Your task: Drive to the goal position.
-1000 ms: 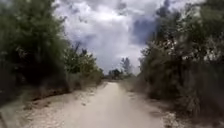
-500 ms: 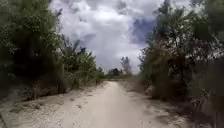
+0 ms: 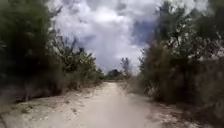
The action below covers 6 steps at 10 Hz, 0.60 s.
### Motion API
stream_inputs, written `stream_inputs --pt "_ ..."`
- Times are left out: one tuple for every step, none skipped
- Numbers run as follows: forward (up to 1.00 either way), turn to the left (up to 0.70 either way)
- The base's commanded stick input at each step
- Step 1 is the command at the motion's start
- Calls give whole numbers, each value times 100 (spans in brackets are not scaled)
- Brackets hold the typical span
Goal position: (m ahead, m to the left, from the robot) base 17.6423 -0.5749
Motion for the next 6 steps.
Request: stream_inputs --pt "50 0" --pt "50 0" --pt "50 0" --pt "50 0" --pt "50 0" --pt "50 0"
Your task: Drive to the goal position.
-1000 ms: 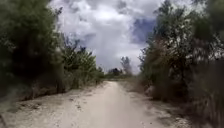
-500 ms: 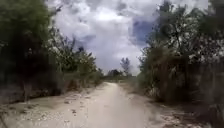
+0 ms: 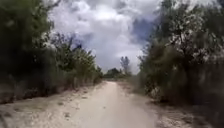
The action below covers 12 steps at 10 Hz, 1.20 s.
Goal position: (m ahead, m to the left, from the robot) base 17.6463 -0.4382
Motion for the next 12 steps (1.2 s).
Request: stream_inputs --pt "50 0" --pt "50 0" --pt "50 0" --pt "50 0" --pt "50 0" --pt "50 0" --pt "50 0" --pt "50 0" --pt "50 0" --pt "50 0" --pt "50 0" --pt "50 0"
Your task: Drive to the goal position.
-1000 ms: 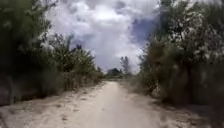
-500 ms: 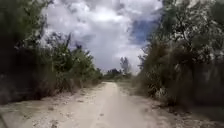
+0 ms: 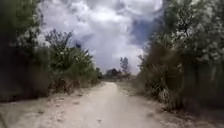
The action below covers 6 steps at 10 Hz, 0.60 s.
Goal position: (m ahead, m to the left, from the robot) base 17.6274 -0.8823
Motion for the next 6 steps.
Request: stream_inputs --pt "50 0" --pt "50 0" --pt "50 0" --pt "50 0" --pt "50 0" --pt "50 0"
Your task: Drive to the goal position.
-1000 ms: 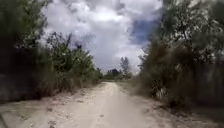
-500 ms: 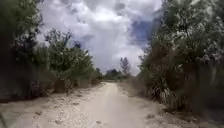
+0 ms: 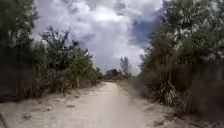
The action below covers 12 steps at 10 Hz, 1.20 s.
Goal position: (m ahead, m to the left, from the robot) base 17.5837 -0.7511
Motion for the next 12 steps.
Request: stream_inputs --pt "50 0" --pt "50 0" --pt "50 0" --pt "50 0" --pt "50 0" --pt "50 0" --pt "50 0" --pt "50 0" --pt "50 0" --pt "50 0" --pt "50 0" --pt "50 0"
